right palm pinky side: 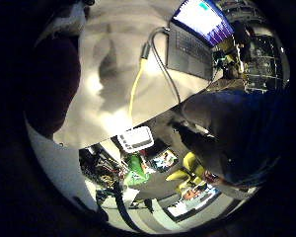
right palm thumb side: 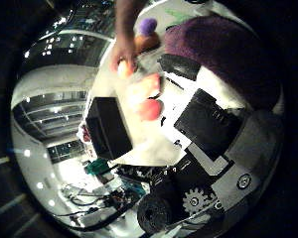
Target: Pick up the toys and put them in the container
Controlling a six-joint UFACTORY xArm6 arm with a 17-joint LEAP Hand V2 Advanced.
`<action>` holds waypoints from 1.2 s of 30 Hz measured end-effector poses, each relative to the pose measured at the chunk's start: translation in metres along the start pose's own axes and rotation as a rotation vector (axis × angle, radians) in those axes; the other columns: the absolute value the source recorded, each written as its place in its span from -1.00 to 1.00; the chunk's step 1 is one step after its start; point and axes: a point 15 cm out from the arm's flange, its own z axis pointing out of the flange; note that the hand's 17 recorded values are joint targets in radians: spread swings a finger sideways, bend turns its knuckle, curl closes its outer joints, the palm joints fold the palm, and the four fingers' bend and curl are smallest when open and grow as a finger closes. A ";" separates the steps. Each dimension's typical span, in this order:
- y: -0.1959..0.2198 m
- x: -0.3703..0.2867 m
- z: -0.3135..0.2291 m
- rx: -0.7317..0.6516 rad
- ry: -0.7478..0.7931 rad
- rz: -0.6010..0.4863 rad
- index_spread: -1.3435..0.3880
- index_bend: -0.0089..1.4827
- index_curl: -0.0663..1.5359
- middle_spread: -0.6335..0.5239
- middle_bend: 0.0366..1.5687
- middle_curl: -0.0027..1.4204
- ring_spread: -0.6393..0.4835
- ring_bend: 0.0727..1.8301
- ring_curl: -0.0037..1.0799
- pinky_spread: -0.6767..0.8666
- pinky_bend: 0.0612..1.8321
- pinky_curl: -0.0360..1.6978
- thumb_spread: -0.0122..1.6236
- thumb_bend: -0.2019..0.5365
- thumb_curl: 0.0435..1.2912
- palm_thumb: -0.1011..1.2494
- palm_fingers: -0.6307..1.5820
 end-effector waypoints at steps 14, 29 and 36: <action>0.071 -0.294 -0.049 0.086 -0.091 -0.329 0.29 0.57 0.02 -0.13 0.68 -0.03 -0.25 0.45 0.26 -0.42 0.26 0.19 0.28 -0.50 -0.23 0.63 0.60; 0.134 -0.483 0.011 0.146 -0.156 -0.612 0.29 0.52 -0.02 -0.13 0.66 -0.07 -0.25 0.45 0.26 -0.45 0.20 0.25 0.28 -0.55 -0.22 0.56 0.58; 0.148 -0.488 0.057 0.077 -0.128 -0.673 0.06 -0.21 -0.22 -0.19 0.14 -0.29 -0.22 0.15 0.03 -0.45 -0.05 0.06 0.26 -0.53 -0.30 0.41 -0.30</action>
